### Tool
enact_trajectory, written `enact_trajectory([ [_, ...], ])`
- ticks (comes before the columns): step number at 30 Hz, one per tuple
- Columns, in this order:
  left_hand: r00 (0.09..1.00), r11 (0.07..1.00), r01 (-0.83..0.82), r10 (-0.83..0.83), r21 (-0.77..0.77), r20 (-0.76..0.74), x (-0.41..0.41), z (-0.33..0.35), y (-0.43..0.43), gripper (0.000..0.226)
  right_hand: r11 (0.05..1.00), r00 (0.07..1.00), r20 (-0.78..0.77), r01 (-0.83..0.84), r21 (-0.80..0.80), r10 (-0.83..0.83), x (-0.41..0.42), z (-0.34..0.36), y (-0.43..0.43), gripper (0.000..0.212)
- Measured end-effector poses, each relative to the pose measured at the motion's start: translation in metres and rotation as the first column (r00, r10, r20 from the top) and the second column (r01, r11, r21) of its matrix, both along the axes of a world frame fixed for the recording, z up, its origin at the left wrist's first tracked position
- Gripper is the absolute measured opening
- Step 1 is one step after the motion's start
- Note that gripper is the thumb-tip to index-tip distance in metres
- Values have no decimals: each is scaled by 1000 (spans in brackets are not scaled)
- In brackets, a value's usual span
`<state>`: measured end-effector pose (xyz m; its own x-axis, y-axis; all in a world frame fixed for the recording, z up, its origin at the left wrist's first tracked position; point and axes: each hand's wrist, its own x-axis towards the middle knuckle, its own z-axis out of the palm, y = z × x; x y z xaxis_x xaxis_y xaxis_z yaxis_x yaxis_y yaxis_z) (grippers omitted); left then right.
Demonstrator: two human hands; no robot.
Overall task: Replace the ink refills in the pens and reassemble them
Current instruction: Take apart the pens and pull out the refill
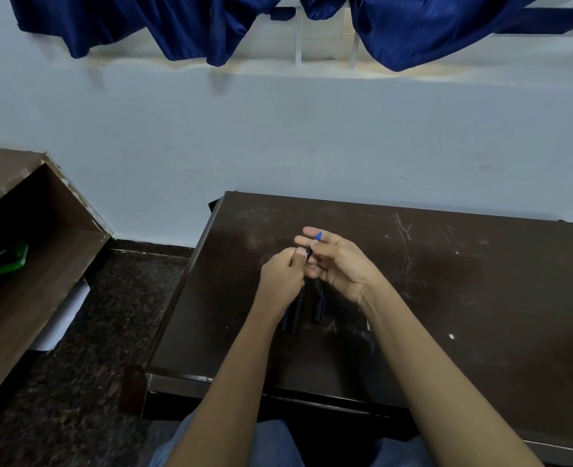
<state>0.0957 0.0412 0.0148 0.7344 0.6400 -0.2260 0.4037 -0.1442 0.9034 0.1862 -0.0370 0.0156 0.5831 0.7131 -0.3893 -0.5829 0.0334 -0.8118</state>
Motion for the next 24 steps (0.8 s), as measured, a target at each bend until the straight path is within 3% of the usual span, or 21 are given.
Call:
enact_trajectory([
  [5, 999, 1000, 5, -5, -14, 37, -4, 3, -5, 23, 996, 998, 16, 63, -65, -63, -2, -1, -2, 15],
  [12, 1000, 1000, 13, -13, -19, -1, 0, 2, -3, 26, 997, 991, -120, 66, 45, -61, 3, -2, -6, 34],
  [18, 999, 999, 34, -34, -1, -10, -1, 1, -4, 22, 998, 1000, 13, -25, -59, 26, 2, -4, -11, 5],
  [24, 1000, 999, 30, -30, -19, -1, 0, 2, -4, 21, 999, 994, -96, 45, -6, -45, 4, -5, -11, 26],
])
